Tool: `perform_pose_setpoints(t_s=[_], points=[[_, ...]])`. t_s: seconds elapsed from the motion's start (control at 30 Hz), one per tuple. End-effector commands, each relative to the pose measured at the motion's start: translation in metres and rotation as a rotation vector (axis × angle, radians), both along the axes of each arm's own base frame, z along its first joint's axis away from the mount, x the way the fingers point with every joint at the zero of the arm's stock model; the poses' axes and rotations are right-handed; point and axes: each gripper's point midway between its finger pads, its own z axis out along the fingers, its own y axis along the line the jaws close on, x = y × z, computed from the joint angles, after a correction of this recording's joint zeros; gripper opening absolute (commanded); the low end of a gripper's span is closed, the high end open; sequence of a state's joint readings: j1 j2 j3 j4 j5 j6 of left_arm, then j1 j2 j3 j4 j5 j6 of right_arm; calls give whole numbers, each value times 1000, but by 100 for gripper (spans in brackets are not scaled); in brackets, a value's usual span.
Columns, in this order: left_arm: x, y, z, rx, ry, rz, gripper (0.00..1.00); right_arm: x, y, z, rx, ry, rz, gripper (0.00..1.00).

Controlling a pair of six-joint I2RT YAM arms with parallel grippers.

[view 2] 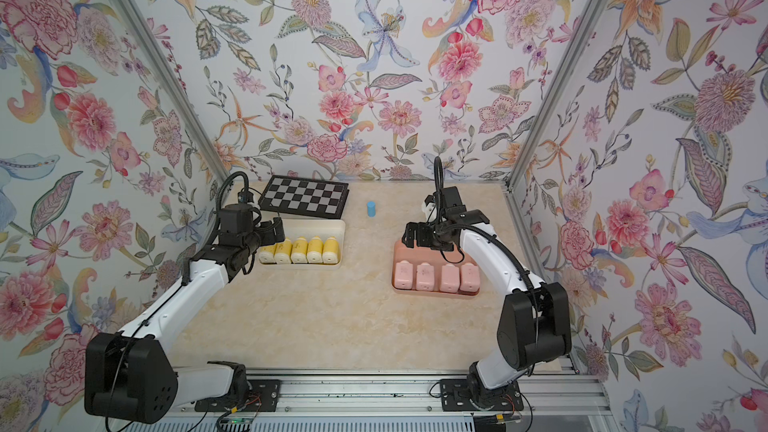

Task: Place the pencil sharpeners by color into the storage box
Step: Reset both arms

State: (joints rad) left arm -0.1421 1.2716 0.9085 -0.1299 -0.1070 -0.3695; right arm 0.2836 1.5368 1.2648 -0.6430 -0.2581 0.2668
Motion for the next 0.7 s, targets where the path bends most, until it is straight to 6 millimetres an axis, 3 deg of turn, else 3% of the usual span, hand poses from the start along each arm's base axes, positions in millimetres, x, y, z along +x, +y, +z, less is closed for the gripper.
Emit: perform_pose_setpoints(t_s=[0.0,0.17,0.33,0.53,0.67], points=[[-1,23,17,110,-102,72,99,16,-21,30,-13,-186,-103,100],[-10,38,18,152,-159,143,99,23,-42,54,-50,-397,-161,100],[-25,47,15,196,-273,175,99,26,-56,58,-138,-487,-181,100],[-55,67,5,250,-439,273,99,33,-64,38,-191,-553,-195,100],[-62,70,-8,280,-451,283,99,41,-77,26,-249,-578,-252,100]])
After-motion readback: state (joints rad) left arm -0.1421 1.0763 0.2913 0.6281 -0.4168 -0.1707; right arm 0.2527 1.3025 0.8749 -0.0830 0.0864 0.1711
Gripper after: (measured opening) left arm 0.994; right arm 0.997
